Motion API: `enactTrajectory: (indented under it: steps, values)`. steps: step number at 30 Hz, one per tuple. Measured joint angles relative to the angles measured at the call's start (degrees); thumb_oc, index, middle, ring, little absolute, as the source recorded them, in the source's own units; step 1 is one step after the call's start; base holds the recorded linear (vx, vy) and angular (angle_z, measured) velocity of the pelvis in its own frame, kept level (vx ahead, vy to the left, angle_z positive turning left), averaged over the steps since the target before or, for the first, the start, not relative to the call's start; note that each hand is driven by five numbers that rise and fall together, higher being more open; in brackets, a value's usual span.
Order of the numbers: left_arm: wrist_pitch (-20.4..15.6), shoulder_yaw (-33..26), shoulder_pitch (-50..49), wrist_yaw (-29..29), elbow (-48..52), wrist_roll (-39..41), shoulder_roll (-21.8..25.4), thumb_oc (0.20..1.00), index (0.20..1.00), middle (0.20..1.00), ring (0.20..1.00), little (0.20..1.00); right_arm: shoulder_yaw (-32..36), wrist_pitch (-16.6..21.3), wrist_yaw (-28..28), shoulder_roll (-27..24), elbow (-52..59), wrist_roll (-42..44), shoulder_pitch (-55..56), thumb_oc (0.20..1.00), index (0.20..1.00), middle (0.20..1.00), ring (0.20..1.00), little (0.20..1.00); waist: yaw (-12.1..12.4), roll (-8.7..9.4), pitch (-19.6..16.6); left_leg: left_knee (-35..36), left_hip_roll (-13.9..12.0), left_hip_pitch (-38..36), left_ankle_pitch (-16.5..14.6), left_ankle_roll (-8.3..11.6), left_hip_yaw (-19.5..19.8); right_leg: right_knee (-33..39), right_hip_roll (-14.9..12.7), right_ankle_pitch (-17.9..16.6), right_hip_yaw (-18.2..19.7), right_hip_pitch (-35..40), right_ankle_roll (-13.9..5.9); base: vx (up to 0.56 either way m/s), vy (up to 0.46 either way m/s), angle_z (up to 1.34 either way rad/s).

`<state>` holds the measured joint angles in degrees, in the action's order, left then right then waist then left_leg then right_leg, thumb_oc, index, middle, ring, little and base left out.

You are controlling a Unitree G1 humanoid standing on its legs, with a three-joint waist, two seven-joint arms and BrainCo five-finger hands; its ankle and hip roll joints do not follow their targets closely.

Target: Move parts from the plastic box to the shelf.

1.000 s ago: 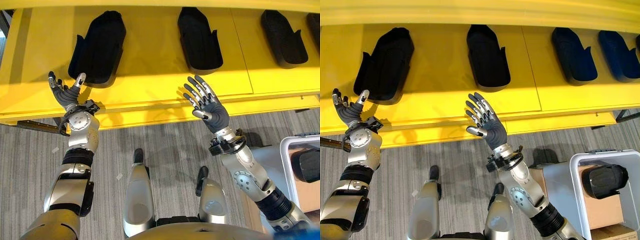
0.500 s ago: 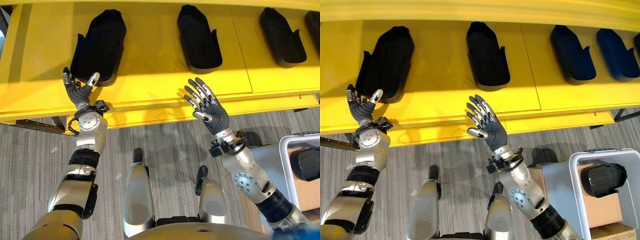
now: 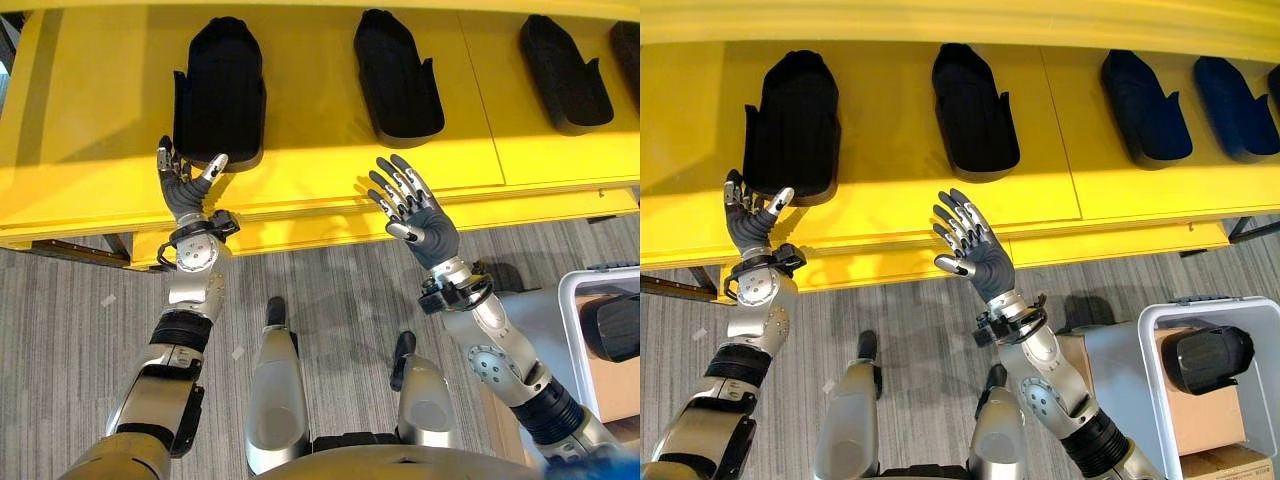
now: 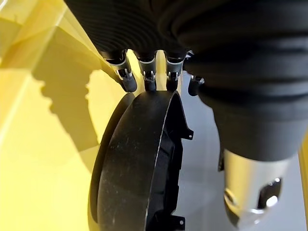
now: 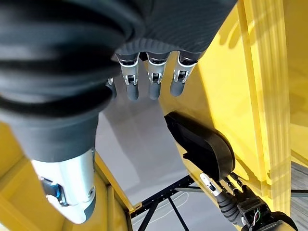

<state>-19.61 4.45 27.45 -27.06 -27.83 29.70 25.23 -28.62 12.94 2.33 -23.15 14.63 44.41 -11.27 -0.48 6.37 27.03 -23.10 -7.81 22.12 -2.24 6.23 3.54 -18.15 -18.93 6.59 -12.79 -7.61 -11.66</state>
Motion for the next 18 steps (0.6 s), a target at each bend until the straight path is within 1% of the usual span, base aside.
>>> enactTrajectory:
  steps: [11,15,18]
  values:
    - [0.24,-0.65,-3.11,0.95,3.58,-1.16,-0.26,1.0,1.0,1.0,1.0,1.0,0.07,-0.02,-0.04,-0.05,0.0,-0.02,0.0,1.0,1.0,1.0,1.0,1.0,0.0,-0.6,0.32,0.19,0.07,-0.06,-0.03,-0.05,-0.09,0.06,-0.11,0.06,-0.01,-0.01,0.01,0.0,0.0,0.0]
    - [0.32,-2.55,-6.4,1.02,6.64,-1.16,-0.76,1.0,1.0,1.0,1.0,1.0,0.21,-0.04,-0.09,-0.06,0.1,-0.03,-0.07,1.0,1.0,1.0,1.0,1.0,0.06,-1.0,0.56,0.29,0.12,-0.09,-0.03,-0.04,-0.14,0.11,-0.15,0.09,-0.02,-0.01,0.04,0.0,0.0,0.0]
    - [0.3,-4.16,-9.7,0.96,8.81,-1.25,-1.48,1.0,1.0,1.0,1.0,1.0,0.86,-0.04,-0.18,-0.13,0.18,-0.04,-0.03,1.0,1.0,1.0,1.0,1.0,0.22,-1.82,1.04,0.33,0.2,-0.14,-0.03,-0.04,-0.13,0.1,-0.24,0.11,-0.04,0.02,0.05,0.0,0.0,0.0]
